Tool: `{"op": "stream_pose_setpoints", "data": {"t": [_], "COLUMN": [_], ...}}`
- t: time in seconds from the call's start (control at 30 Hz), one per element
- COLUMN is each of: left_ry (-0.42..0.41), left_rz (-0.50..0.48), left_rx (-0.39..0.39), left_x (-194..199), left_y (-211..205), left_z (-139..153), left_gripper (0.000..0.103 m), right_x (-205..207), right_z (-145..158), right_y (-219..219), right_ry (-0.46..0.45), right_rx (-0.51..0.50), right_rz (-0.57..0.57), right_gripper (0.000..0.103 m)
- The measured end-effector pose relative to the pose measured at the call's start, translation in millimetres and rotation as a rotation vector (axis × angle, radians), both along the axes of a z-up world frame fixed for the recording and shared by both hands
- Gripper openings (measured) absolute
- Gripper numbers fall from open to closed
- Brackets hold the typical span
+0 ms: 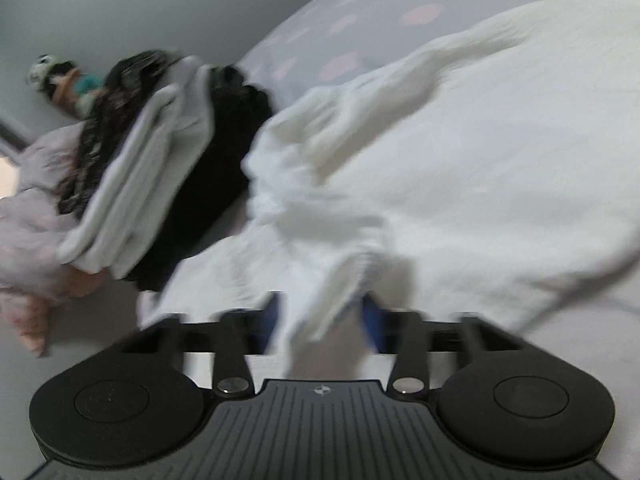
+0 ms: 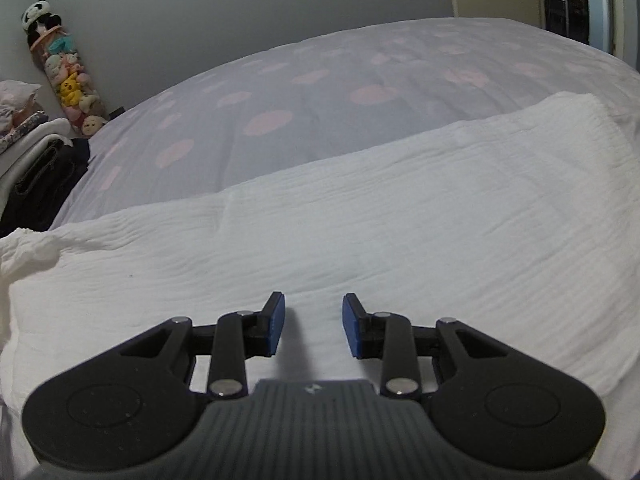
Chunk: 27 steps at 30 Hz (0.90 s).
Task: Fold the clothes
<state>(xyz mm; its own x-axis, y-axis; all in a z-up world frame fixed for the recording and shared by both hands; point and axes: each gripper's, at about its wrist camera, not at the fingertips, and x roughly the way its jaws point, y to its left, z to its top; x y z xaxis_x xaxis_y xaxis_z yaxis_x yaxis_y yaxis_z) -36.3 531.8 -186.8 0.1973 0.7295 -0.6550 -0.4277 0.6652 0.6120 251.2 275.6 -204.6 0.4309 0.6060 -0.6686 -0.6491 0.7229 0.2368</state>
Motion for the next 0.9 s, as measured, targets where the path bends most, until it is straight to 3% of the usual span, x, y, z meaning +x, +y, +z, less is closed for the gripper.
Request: {"op": "stream_pose_setpoints", "data": {"t": [0.1,0.27,0.33,0.43,0.53,0.6,0.77,0.9], "left_ry": [-0.091,-0.205,-0.207,-0.208,-0.235,-0.263,-0.378,-0.506], "left_rz": [0.096,0.338,0.411,0.471,0.465,0.456,0.513,0.583], "left_rx": [0.005,-0.046,-0.094,-0.110,-0.090,-0.069,-0.001,-0.050], "left_x": [-5.2,-16.6,-19.1,-19.0,-20.1,-23.6,-43.1,-52.9], "left_y": [26.2,96.8,118.5,132.8,125.8,115.8,68.6,20.5], "left_z": [17.9,34.7,27.0,14.6,17.5,25.3,51.2,59.8], "left_gripper": [0.010,0.008,0.009,0.022,0.036,0.066,0.069,0.069], "right_x": [-3.8,-2.7,-3.5,-2.1,0.4,2.1,8.6,14.5], "right_z": [0.6,-1.7,-2.4,-3.5,-4.6,-4.2,1.3,10.6], "right_y": [0.5,6.4,7.5,8.3,6.4,5.5,-1.3,-14.2], "right_ry": [-0.034,-0.063,-0.077,-0.085,-0.079,-0.069,-0.012,0.002], "right_rx": [-0.015,-0.024,-0.026,-0.018,-0.008,0.002,0.059,0.085], "right_rz": [0.020,0.038,0.047,0.057,0.059,0.056,0.035,-0.012], "right_gripper": [0.035,0.036,0.036,0.037,0.037,0.037,0.038,0.037]}}
